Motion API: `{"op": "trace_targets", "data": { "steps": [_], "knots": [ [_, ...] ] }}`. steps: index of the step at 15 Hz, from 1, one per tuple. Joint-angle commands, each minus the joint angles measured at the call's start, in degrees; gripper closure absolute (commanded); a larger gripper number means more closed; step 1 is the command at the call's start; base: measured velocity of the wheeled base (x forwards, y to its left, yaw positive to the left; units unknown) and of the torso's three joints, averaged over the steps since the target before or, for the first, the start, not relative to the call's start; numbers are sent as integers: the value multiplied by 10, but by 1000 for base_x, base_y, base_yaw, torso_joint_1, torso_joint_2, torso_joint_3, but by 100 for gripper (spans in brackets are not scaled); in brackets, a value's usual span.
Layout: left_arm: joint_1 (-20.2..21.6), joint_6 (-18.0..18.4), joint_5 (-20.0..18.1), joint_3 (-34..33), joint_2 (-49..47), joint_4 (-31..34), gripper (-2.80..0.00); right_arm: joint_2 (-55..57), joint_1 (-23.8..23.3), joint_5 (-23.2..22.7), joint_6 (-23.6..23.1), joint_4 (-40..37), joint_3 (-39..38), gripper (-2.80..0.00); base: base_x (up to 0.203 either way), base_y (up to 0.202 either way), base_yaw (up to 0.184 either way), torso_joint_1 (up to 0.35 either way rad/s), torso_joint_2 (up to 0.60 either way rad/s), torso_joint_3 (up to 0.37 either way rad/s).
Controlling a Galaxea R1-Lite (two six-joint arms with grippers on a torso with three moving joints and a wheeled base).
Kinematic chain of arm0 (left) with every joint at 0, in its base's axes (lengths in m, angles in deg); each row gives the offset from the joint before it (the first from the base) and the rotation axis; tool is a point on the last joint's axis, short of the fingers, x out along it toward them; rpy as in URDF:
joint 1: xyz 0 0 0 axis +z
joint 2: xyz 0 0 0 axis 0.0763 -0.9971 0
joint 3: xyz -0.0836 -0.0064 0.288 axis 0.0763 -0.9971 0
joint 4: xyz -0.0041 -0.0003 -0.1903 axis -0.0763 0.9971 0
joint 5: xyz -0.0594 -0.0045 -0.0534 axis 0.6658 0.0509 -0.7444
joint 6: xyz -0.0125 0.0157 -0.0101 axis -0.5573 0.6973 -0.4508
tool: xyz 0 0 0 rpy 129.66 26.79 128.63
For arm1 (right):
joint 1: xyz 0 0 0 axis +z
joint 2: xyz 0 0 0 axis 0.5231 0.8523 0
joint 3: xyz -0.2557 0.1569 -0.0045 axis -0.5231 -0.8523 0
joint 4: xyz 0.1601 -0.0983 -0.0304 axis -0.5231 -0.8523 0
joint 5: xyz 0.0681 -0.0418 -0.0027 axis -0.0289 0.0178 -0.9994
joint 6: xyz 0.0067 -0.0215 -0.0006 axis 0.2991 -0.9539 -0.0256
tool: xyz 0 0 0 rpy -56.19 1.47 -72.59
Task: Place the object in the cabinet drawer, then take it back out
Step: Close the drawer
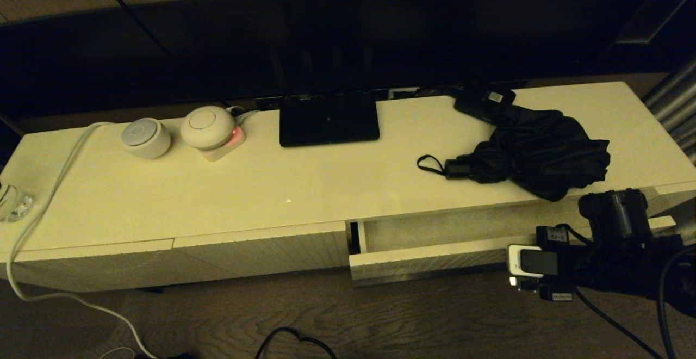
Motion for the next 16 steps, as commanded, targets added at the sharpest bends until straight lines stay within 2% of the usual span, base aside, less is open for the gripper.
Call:
{"op": "trace_targets", "data": {
  "steps": [1, 10, 14, 16],
  "knots": [
    [0, 0, 0, -2, 0, 0, 0, 31, 0, 5, -4, -1, 38, 0, 0, 0, 0, 0, 0, 0],
    [0, 0, 0, -2, 0, 0, 0, 70, 4, 27, 0, -2, 129, 0, 0, 0, 0, 0, 0, 0],
    [0, 0, 0, -2, 0, 0, 0, 10, 6, 28, 1, -15, 87, 0, 0, 0, 0, 0, 0, 0],
    [0, 0, 0, -2, 0, 0, 0, -57, 7, 27, 1, -60, 54, 0, 0, 0, 0, 0, 0, 0]
  ]
}}
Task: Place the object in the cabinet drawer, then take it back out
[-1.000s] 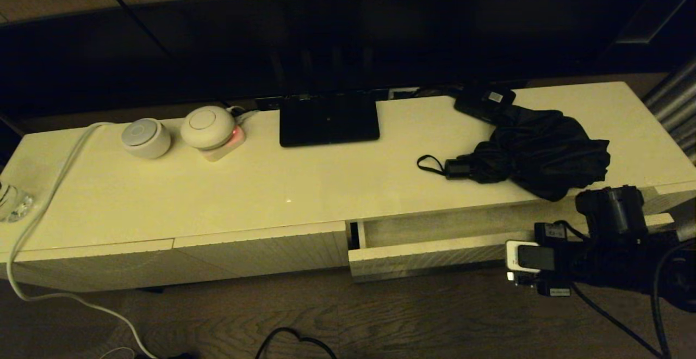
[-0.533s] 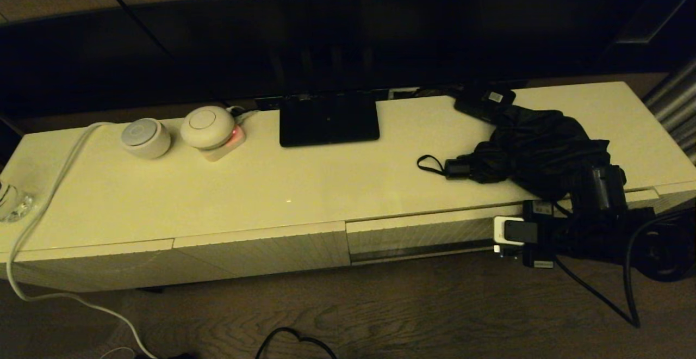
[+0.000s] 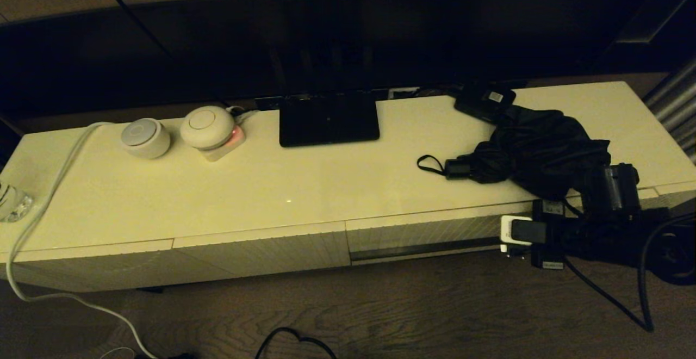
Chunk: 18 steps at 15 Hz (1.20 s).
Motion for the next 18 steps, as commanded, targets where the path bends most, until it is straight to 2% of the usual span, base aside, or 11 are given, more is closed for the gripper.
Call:
{"op": "trace_targets", "data": {
  "steps": [1, 3, 5, 7, 10, 12, 15, 17, 18],
  "knots": [
    [0, 0, 0, -2, 0, 0, 0, -107, 1, -6, -4, -49, -46, 0, 0, 0, 0, 0, 0, 0],
    [0, 0, 0, -2, 0, 0, 0, -192, -4, -5, 1, -67, -97, 0, 0, 0, 0, 0, 0, 0],
    [0, 0, 0, -2, 0, 0, 0, -301, -9, -5, 36, -75, -133, 0, 0, 0, 0, 0, 0, 0],
    [0, 0, 0, -2, 0, 0, 0, -410, -19, -2, 120, -84, -155, 0, 0, 0, 0, 0, 0, 0],
    [0, 0, 0, -2, 0, 0, 0, -571, -62, 8, 234, -133, -179, 0, 0, 0, 0, 0, 0, 0],
    [0, 0, 0, -2, 0, 0, 0, -681, -83, 23, 330, -187, -195, 0, 0, 0, 0, 0, 0, 0],
    [0, 0, 0, -2, 0, 0, 0, -837, -96, 61, 505, -280, -220, 0, 0, 0, 0, 0, 0, 0],
    [0, 0, 0, -2, 0, 0, 0, -879, -96, 82, 676, -313, -233, 0, 0, 0, 0, 0, 0, 0],
    [0, 0, 0, -2, 0, 0, 0, -902, -85, 86, 734, -324, -240, 0, 0, 0, 0, 0, 0, 0]
  ]
}}
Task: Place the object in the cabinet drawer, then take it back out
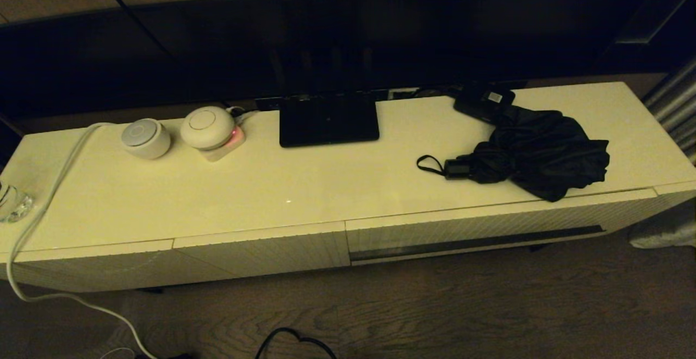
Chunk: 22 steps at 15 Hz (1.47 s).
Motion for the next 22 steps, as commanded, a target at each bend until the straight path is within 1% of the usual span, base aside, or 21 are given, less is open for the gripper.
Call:
{"op": "trace_targets", "data": {
  "steps": [1, 4, 5, 6, 7, 8, 9, 10, 11, 12, 13, 14, 19, 20, 22],
  "knots": [
    [0, 0, 0, -2, 0, 0, 0, -108, 16, 4, 137, -23, -25, 0, 0, 0, 0, 0, 0, 0],
    [0, 0, 0, -2, 0, 0, 0, -196, 27, -6, 151, -69, -77, 0, 0, 0, 0, 0, 0, 0],
    [0, 0, 0, -2, 0, 0, 0, -203, 28, -10, 156, -71, -106, 0, 0, 0, 0, 0, 0, 0],
    [0, 0, 0, -2, 0, 0, 0, -203, 29, -17, 150, -51, -116, 0, 0, 0, 0, 0, 0, 0],
    [0, 0, 0, -2, 0, 0, 0, -203, 29, -33, 126, -24, -121, 0, 0, 0, 0, 0, 0, 0],
    [0, 0, 0, -2, 0, 0, 0, -203, 29, -45, 114, -1, -142, 0, 0, 0, 0, 0, 0, 0],
    [0, 0, 0, -2, 0, 0, 0, -203, 29, -43, 112, 26, -176, 0, 0, 0, 0, 0, 0, 0],
    [0, 0, 0, -2, 0, 0, 0, -203, 29, -28, 118, 70, -206, 0, 0, 0, 0, 0, 0, 0],
    [0, 0, 0, -2, 0, 0, 0, -203, 29, -13, 129, 92, -215, 0, 0, 0, 0, 0, 0, 0],
    [0, 0, 0, -2, 0, 0, 0, -203, 29, -8, 123, 86, -215, 0, 0, 0, 0, 0, 0, 0],
    [0, 0, 0, -2, 0, 0, 0, -203, 29, -14, 101, 85, -215, 0, 0, 0, 0, 0, 0, 0],
    [0, 0, 0, -2, 0, 0, 0, -204, 29, -25, 89, 86, -215, 0, 0, 0, 0, 0, 0, 0],
    [0, 0, 0, -2, 0, 0, 0, -204, 29, -22, 80, 87, -215, 0, 0, 0, 0, 0, 0, 0],
    [0, 0, 0, -2, 0, 0, 0, -204, 29, -20, 84, 86, -215, 0, 0, 0, 0, 0, 0, 0],
    [0, 0, 0, -2, 0, 0, 0, -203, 29, -19, 137, 86, -215, 0, 0, 0, 0, 0, 0, 0]
  ]
}}
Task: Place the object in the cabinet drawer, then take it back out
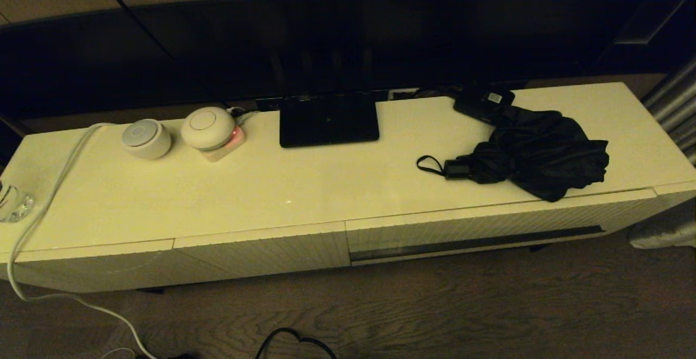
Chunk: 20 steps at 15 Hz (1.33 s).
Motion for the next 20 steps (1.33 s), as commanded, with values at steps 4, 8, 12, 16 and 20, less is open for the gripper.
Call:
{"op": "trace_targets", "data": {
  "steps": [4, 8, 12, 16, 20],
  "knots": [
    [0, 0, 0, -2, 0, 0, 0, 1, 0, -7, -15, -3, -1, 0, 0, 0, 0, 0, 0, 0],
    [0, 0, 0, -2, 0, 0, 0, 2, 0, 7, 42, -1, -1, 0, 0, 0, 0, 0, 0, 0],
    [0, 0, 0, -2, 0, 0, 0, 2, -1, 9, 43, -1, 0, 0, 0, 0, 0, 0, 0, 0],
    [0, 0, 0, -2, 0, 0, 0, 1, 0, 9, 42, 0, 0, 0, 0, 0, 0, 0, 0, 0],
    [0, 0, 0, -2, 0, 0, 0, 1, 0, 9, 41, 0, 0, 0, 0, 0, 0, 0, 0, 0]
  ]
}}
